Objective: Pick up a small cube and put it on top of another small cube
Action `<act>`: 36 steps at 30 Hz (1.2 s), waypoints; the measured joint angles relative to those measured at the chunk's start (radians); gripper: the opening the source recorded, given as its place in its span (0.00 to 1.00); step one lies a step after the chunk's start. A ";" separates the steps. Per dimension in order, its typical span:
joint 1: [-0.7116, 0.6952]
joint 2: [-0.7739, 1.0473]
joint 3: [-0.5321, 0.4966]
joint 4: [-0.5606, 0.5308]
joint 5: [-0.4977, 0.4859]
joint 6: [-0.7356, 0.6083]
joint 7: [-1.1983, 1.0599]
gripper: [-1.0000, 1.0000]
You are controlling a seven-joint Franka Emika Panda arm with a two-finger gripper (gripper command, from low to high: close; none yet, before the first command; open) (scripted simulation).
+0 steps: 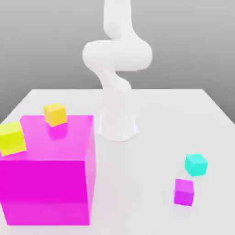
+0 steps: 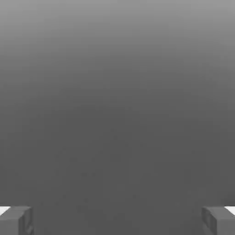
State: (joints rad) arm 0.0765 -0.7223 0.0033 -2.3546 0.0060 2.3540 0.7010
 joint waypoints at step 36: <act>0.659 0.963 0.052 -0.444 -0.133 0.682 -0.775 0.00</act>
State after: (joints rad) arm 0.7352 0.2404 0.0548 -2.7987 -0.1269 3.0364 -0.0741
